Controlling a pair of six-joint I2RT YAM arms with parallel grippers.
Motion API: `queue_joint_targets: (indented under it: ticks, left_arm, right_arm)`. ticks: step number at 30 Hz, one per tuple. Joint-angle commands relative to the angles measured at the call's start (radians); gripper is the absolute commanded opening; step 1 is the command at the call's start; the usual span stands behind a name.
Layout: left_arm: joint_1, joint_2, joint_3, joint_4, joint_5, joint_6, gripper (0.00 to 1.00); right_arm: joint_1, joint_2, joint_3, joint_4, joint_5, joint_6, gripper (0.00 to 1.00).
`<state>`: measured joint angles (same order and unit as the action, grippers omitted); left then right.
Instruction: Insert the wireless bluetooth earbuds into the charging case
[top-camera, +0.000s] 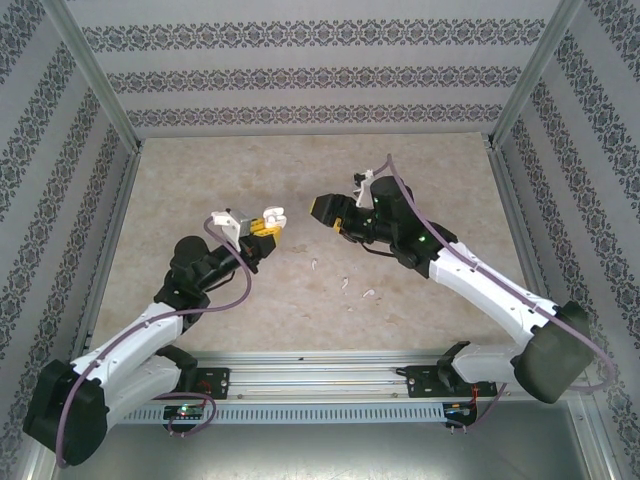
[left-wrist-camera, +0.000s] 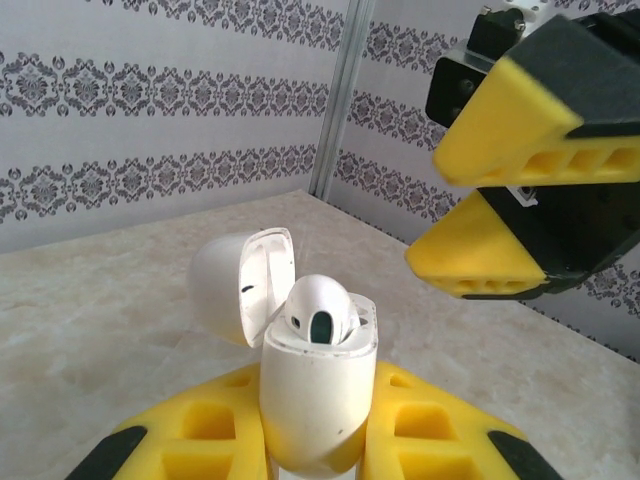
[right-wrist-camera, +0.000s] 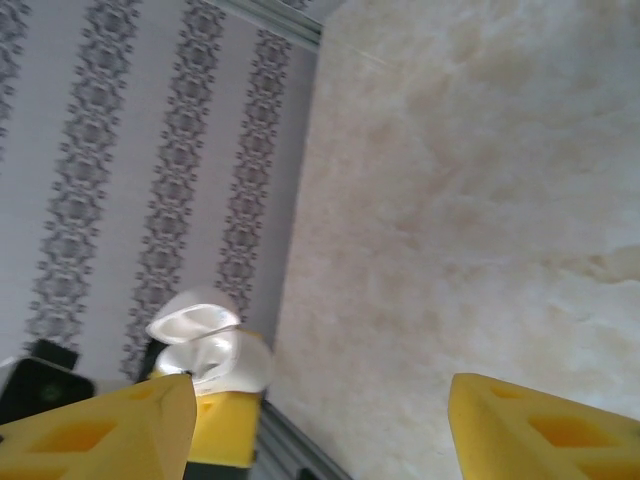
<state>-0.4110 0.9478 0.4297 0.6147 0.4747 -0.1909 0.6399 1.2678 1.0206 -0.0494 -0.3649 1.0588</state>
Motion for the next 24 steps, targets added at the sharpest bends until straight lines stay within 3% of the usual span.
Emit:
queue_joint_targets:
  ticks: [1,9,24]
  left_arm:
    - [0.000,0.014,0.048,0.110,0.035,-0.020,0.00]
    - [0.000,0.038,0.071,0.131,0.055,-0.023,0.00]
    - [0.000,0.057,0.088,0.144,0.070,-0.039,0.00]
  right_arm:
    - [0.014,0.009,-0.044,0.135,-0.046,0.141,0.68]
    - [0.037,0.078,-0.038,0.330,-0.109,0.284,0.68]
    - [0.064,0.167,-0.026,0.445,-0.154,0.347,0.67]
